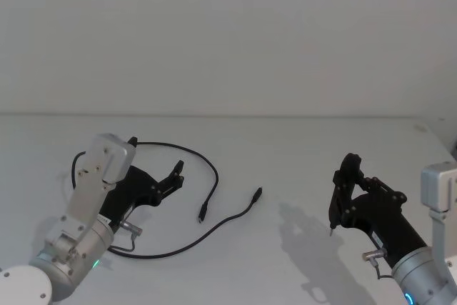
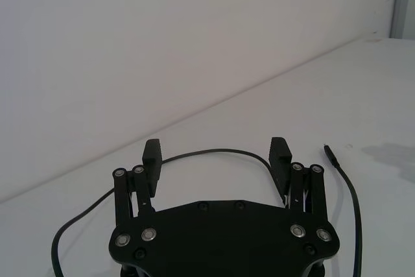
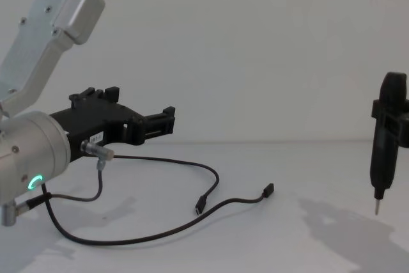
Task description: Pick up the data cable with the one hand.
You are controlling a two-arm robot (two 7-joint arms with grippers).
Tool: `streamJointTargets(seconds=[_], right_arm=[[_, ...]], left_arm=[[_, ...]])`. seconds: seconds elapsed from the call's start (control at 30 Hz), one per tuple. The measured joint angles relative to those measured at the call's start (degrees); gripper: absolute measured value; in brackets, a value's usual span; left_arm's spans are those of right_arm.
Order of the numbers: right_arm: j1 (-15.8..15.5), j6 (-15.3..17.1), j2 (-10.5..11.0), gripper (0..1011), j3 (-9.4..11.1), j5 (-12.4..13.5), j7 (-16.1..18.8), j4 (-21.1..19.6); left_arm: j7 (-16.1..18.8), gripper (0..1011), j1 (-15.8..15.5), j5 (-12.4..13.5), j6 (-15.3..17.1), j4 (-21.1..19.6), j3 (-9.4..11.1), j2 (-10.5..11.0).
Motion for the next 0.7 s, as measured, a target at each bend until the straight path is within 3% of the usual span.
streamJointTargets(seconds=[0.5, 0.7], right_arm=[[0.0, 0.0, 0.0, 279, 0.0, 0.0, 0.01, 0.01], [0.0, 0.0, 0.0, 279, 0.0, 0.01, 0.01, 0.01]], left_arm=[[-0.11, 1001, 0.0, -0.03, 0.0, 0.0, 0.0, -0.01], [-2.14, 1001, -0.27, -0.92, 0.0, 0.04, 0.0, 0.11]])
